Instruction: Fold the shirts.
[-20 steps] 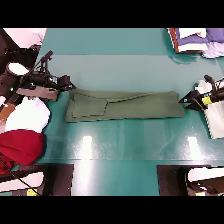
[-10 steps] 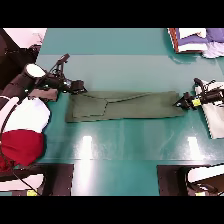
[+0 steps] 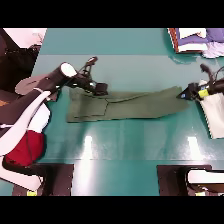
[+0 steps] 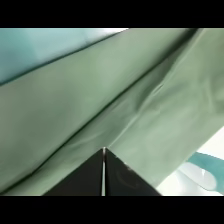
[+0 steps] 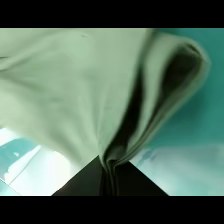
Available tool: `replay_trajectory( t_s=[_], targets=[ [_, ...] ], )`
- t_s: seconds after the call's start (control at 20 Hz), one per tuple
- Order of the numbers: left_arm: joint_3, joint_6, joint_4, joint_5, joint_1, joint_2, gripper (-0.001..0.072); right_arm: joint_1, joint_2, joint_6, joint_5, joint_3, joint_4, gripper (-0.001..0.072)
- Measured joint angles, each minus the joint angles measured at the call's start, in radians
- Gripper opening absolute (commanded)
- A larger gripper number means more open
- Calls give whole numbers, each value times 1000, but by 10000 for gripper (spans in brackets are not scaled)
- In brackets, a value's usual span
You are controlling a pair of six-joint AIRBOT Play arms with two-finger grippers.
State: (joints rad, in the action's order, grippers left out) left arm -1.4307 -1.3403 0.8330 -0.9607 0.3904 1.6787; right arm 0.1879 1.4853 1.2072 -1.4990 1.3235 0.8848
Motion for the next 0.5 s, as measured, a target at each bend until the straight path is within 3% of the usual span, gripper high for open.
replay_trajectory(
  t_s=[0.5],
  targets=[
    [-136, -65, -7, 64, 206, 171, 25, -281, -125, 194, -21, 355, -3, 17]
  ],
)
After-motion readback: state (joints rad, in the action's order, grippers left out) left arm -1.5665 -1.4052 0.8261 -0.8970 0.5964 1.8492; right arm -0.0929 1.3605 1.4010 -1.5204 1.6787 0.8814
